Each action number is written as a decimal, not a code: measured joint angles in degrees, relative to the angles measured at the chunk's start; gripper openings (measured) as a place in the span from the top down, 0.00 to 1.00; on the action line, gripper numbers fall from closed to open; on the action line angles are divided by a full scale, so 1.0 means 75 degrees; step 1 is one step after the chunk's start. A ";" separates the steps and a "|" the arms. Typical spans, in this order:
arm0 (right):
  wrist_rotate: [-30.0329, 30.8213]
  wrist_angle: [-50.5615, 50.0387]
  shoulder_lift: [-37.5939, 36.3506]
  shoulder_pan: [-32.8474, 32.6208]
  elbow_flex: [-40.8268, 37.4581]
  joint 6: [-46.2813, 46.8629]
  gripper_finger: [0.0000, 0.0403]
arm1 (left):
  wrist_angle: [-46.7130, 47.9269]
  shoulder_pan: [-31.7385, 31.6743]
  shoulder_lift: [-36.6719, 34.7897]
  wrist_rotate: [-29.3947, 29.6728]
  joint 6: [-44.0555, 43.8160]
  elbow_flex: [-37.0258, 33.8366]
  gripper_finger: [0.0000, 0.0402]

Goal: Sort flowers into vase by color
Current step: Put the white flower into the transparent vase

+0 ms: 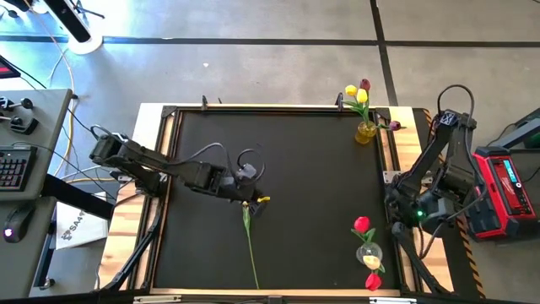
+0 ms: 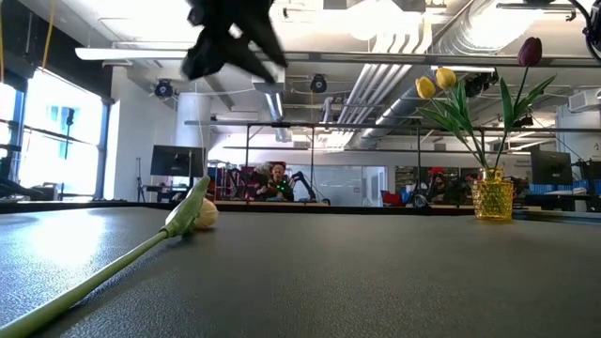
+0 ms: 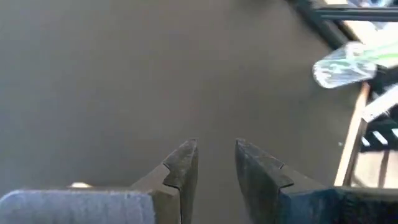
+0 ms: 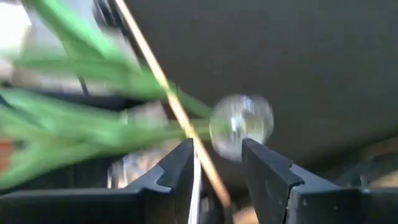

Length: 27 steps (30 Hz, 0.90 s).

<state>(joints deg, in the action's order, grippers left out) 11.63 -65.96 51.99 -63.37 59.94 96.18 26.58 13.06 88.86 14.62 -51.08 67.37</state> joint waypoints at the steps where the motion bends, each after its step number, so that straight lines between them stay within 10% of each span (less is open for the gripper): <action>1: 0.0408 0.0009 -0.0001 0.0000 -0.0002 0.0002 0.69 | -0.0050 0.0036 0.0006 0.0036 -0.0393 -0.0142 0.77; 11: 0.3834 0.0044 -0.0001 0.0000 -0.0002 0.0206 0.69 | -0.0104 0.0390 0.0065 0.0257 -0.4044 -0.1328 0.77; 27: 0.4084 -0.0119 -0.0130 0.0000 -0.0002 0.0201 0.69 | -0.1047 0.1841 0.0955 0.0146 -0.5564 -0.1654 0.77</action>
<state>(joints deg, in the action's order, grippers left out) 42.26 -66.85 51.02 -63.37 59.92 97.69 18.73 26.87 96.02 15.71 -92.81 54.96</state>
